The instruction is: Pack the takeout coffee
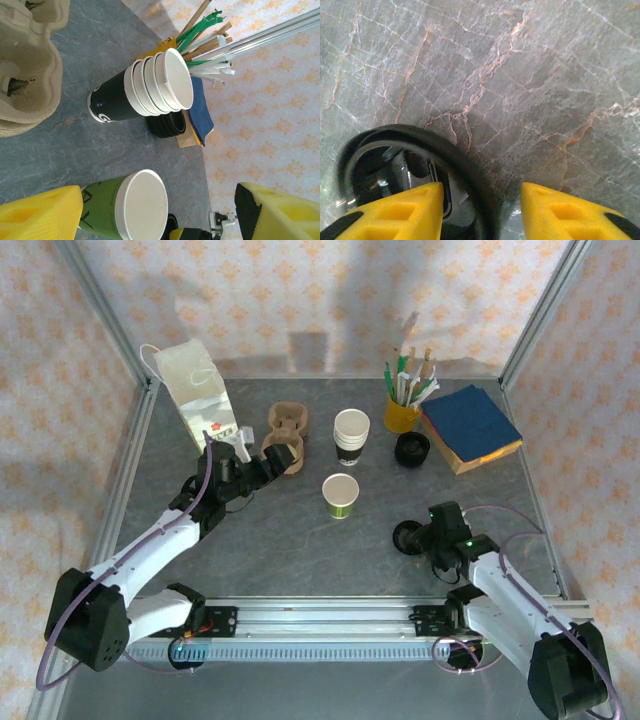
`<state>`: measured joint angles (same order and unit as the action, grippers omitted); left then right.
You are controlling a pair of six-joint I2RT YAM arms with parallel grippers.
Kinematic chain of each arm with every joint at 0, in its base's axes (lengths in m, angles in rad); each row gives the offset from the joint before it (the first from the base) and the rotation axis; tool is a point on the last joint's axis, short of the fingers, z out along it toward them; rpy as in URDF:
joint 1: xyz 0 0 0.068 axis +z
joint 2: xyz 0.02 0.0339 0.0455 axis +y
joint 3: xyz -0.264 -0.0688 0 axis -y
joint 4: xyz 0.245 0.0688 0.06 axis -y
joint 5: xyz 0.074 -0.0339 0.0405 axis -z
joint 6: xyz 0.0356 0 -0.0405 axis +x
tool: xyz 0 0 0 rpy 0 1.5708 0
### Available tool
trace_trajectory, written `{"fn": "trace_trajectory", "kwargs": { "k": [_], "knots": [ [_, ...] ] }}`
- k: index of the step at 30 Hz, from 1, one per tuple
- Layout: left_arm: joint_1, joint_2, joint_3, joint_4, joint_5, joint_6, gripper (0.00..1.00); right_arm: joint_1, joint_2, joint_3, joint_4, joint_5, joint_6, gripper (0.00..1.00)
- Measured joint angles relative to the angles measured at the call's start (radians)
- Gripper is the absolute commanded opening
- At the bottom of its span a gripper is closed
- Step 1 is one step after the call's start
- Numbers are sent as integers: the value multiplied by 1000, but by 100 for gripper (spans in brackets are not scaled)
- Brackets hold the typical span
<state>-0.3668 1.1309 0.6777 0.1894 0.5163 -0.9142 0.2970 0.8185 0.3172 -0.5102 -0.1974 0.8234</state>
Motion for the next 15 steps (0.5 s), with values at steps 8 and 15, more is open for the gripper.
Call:
{"fn": "trace_trajectory", "kwargs": {
  "k": [8,15],
  "knots": [
    [0,17,0,2,0,0,79,0,32,-20,75,-27,-5,17],
    [-21,15,8,-10,-2,26,79,4,27,3,87,-48,-39,4]
  ]
}}
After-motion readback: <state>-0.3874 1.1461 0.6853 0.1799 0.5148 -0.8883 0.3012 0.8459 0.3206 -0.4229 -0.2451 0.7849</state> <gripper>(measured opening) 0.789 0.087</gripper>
